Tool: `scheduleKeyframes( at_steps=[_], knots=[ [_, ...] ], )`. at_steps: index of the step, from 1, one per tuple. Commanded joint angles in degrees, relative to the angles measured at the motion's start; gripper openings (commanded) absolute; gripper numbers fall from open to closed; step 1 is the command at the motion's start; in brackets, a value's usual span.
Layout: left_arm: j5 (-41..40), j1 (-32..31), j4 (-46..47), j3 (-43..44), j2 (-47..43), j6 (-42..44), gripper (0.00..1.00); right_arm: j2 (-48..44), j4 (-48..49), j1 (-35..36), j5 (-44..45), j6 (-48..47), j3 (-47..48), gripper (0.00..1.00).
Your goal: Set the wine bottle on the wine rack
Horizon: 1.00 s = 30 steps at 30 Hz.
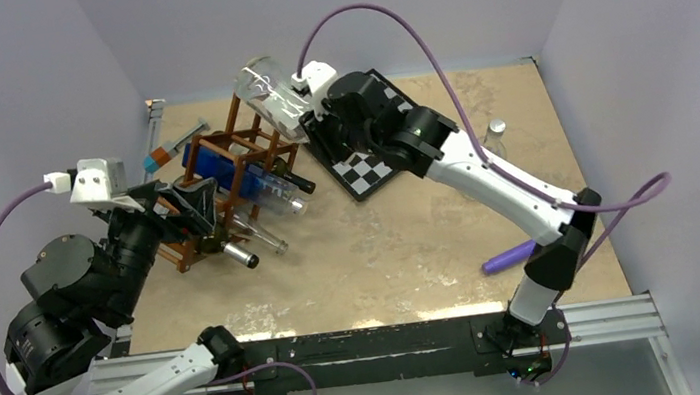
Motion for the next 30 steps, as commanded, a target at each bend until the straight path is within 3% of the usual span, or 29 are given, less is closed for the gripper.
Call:
scheduleKeyframes(
  at_steps=[1, 6, 11, 22, 30],
  knots=[
    [-2.1, 0.1, -4.8, 2.0, -1.4, -0.9, 0.98, 2.5, 19.6, -2.4, -8.6, -1.9, 9.1, 0.0],
    [-2.7, 0.1, -5.1, 2.0, -2.4, -1.9, 0.99, 12.0, 21.3, -2.8, -10.0, -4.9, 18.4, 0.0],
    [-3.5, 0.1, -5.9, 1.4, -3.2, -3.5, 0.99, 17.2, 24.6, -2.9, -11.6, -7.5, 20.5, 0.0],
    [-4.8, 0.1, -6.8, 0.5, -3.8, -3.5, 0.99, 30.6, 19.8, -2.9, -13.7, -8.4, 34.7, 0.0],
    [-6.0, 0.1, -5.6, -0.8, -4.7, -2.5, 0.99, 31.2, 16.1, -2.5, -12.0, -14.7, 32.7, 0.0]
  ],
)
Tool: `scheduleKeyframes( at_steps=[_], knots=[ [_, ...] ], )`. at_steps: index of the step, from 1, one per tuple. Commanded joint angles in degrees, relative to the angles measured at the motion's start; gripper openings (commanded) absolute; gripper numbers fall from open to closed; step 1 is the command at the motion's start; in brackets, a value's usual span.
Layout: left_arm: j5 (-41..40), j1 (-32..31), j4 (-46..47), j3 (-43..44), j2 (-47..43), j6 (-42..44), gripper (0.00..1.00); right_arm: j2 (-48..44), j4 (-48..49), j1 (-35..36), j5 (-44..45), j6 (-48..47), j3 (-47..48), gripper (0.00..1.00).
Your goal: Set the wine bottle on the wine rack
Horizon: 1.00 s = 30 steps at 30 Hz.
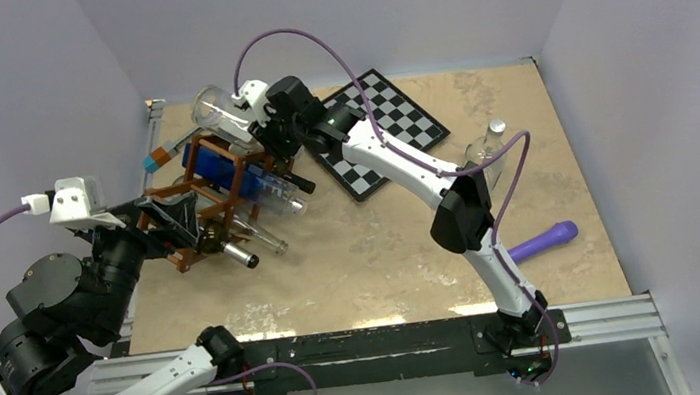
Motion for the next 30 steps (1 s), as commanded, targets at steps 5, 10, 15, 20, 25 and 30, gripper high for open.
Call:
scheduleKeyframes(
  at_steps=[5, 10, 15, 20, 25, 30],
  knots=[
    [-1.3, 0.1, 2.6, -1.8, -0.8, 1.0, 0.99, -5.7, 10.2, 0.9, 2.4, -7.2, 2.4, 0.03],
    [-1.2, 0.1, 3.0, -1.8, -0.5, 1.7, 0.99, -5.5, 9.9, 1.4, 2.9, -8.5, 1.5, 0.35],
    [-1.5, 0.1, 2.9, -1.8, -0.9, 1.9, 0.99, -5.5, 10.0, 1.5, 2.8, -8.1, 1.7, 0.65],
    [-1.7, 0.1, 2.8, -1.9, -1.3, 1.8, 0.99, -6.5, 9.2, 1.5, 1.9, -7.6, 1.2, 0.78],
    [-1.7, 0.1, 2.8, -2.2, -1.8, 1.5, 0.99, -9.9, 8.6, 1.7, 2.2, -6.8, -0.3, 0.82],
    [-1.4, 0.1, 2.8, -2.3, -1.8, 1.3, 0.99, -14.7, 7.7, 1.6, 4.2, -4.9, -1.4, 0.86]
  ],
)
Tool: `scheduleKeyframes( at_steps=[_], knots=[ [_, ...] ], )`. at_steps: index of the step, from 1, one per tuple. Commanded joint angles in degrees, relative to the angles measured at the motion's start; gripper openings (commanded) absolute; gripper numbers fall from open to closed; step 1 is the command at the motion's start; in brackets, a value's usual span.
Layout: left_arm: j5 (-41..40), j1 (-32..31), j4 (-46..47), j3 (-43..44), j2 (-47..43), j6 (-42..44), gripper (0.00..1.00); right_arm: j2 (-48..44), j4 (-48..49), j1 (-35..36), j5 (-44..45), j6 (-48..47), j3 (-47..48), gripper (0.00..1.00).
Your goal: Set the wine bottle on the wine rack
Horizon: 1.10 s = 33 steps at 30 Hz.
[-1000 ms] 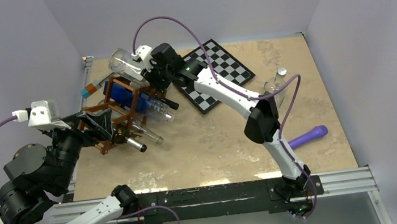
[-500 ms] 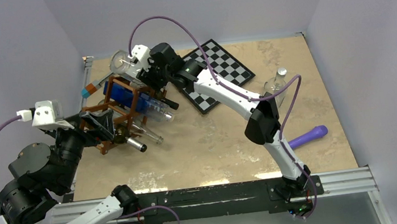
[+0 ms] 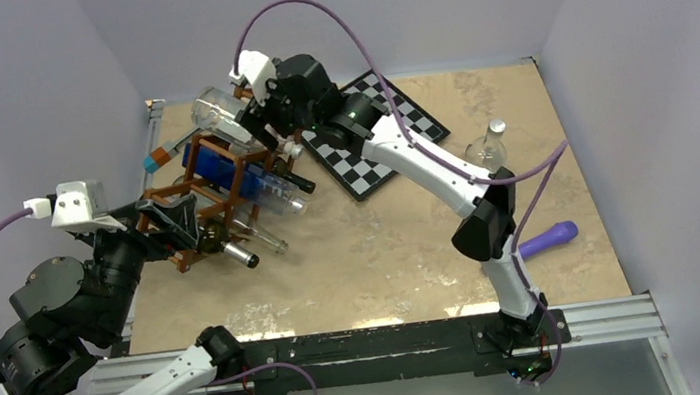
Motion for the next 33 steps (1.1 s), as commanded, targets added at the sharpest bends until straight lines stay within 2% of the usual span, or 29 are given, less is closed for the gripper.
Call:
scheduleKeyframes(
  at_steps=[1, 9, 16, 21, 28, 33],
  knots=[
    [-0.3, 0.1, 2.4, -0.3, -0.3, 0.7, 0.99, -8.3, 1.6, 0.2, 1.7, 2.7, 0.1, 0.87],
    [1.3, 0.1, 2.4, -0.9, -0.9, 0.3, 0.99, -16.2, -12.2, -1.0, 14.4, 7.1, 0.3, 0.88],
    [4.5, 0.1, 3.0, -2.2, -0.8, 0.2, 0.99, -27.5, -25.4, -4.3, 25.9, 12.0, -9.3, 0.9],
    [6.9, 0.1, 4.1, -3.4, -0.5, -0.2, 0.99, -36.4, -34.5, -9.4, 31.4, 19.0, -17.6, 0.91],
    [10.0, 0.1, 5.2, -5.0, -0.1, -1.0, 0.99, -46.2, -40.0, -21.0, 28.3, 27.4, -31.0, 0.91],
    [11.4, 0.1, 5.1, -4.8, 0.6, -0.9, 0.99, -48.0, -39.5, -28.0, 24.0, 29.2, -37.2, 0.92]
  ],
)
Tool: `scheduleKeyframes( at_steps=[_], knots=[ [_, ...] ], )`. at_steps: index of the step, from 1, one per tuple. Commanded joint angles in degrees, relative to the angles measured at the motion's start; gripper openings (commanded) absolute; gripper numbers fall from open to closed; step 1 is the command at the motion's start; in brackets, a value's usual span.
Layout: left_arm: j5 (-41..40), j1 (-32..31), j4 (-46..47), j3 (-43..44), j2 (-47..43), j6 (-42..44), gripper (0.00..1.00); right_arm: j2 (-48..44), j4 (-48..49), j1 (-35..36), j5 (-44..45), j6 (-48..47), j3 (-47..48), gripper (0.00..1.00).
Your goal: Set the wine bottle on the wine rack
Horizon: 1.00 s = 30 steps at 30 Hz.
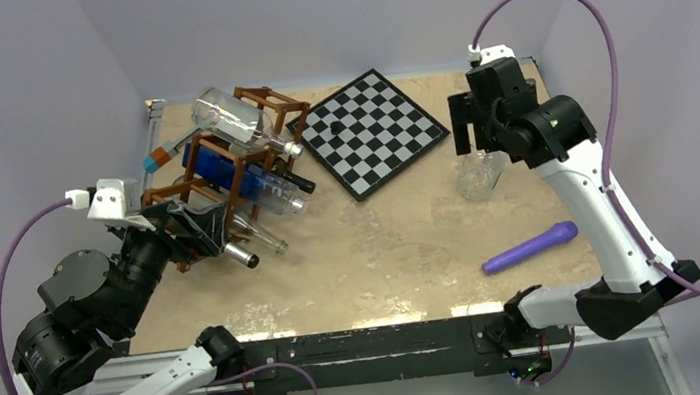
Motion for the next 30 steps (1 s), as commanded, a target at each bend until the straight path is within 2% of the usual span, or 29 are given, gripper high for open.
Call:
scheduleKeyframes(
  at_steps=[1, 7, 11, 15, 23, 30],
  knots=[
    [2.5, 0.1, 2.5, 0.3, 1.3, -0.3, 0.99, -0.6, -0.6, -5.0, -3.8, 4.4, -3.8, 0.92],
    [2.1, 0.1, 1.8, 0.8, 0.9, -0.3, 0.99, 2.8, 3.9, -11.8, -10.0, 4.0, -6.6, 0.86],
    [1.5, 0.1, 1.1, 0.6, -0.1, -1.5, 0.99, 7.2, 5.4, -16.5, -13.3, 4.0, -5.8, 0.85],
    [1.0, 0.1, -0.4, 0.5, -1.2, -2.1, 0.99, 12.7, 4.9, -19.8, -18.0, 4.6, -2.8, 0.79],
    [-1.4, 0.1, -2.8, 0.5, -3.1, -2.9, 0.99, 19.4, 4.0, -22.3, -16.9, 5.8, 0.4, 0.7],
    [-2.2, 0.1, -3.2, -0.4, -3.6, -3.3, 0.99, 20.2, 3.9, -22.9, -16.9, 5.9, 0.6, 0.56]
  ],
)
